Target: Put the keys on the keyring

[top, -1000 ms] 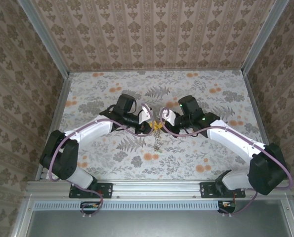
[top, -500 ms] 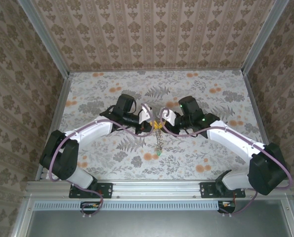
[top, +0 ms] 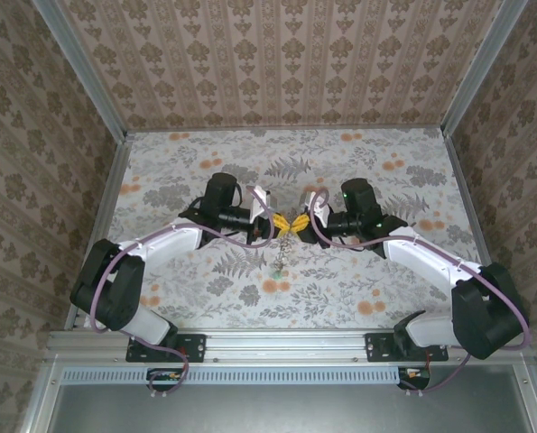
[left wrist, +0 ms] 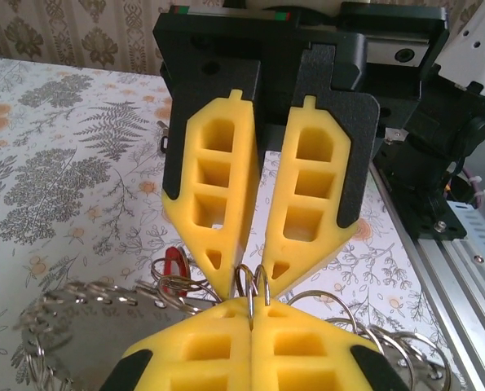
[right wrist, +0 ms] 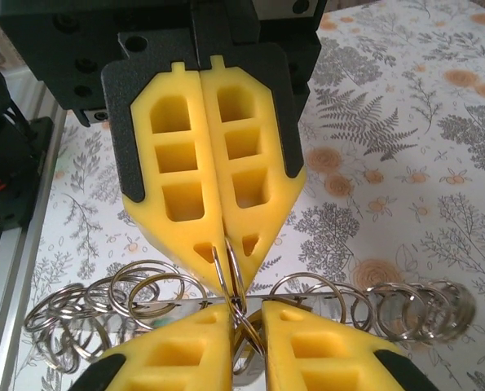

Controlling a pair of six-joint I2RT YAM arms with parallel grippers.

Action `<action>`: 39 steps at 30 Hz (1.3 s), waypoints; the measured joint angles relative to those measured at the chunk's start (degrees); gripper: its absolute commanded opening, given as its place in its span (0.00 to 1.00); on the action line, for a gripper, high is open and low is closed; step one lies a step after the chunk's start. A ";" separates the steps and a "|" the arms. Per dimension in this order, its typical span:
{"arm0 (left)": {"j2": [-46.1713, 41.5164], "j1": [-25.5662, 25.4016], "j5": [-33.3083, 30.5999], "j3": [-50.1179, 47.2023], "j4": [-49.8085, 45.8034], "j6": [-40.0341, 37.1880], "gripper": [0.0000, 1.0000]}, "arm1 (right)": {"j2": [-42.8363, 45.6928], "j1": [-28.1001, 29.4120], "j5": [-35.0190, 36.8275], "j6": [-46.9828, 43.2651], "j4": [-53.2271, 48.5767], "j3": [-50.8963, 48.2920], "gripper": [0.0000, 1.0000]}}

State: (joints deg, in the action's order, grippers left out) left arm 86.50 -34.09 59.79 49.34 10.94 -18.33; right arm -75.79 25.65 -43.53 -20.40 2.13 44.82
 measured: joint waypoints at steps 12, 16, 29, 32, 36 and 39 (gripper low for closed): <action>0.00 -0.15 -1.73 1.42 -5.92 -3.89 0.14 | 0.52 0.46 1.44 -0.11 -3.93 0.92 0.01; 0.00 -0.90 -4.09 4.28 -12.22 -8.11 0.15 | 0.52 1.49 4.20 -2.32 -9.51 3.96 0.01; 0.00 -2.69 -10.29 8.59 -23.85 -16.09 0.00 | -2.71 5.79 13.40 -7.76 -24.59 13.14 0.08; 0.00 -2.69 -10.12 8.55 -23.47 -15.98 0.00 | -2.67 5.81 13.57 -7.93 -24.46 13.16 0.12; 0.00 -2.47 -8.44 6.56 -19.32 -13.53 0.00 | -1.18 4.61 11.98 -7.13 -19.19 9.55 0.17; 0.00 -2.14 -6.29 4.37 -14.43 -10.47 0.00 | -0.42 2.64 7.98 -5.16 -14.51 6.51 0.17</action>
State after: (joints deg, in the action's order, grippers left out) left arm 86.50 -36.23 53.49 53.71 -3.49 -28.80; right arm -76.20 28.29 -35.55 -25.56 -12.38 51.33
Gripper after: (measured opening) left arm 0.041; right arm 0.168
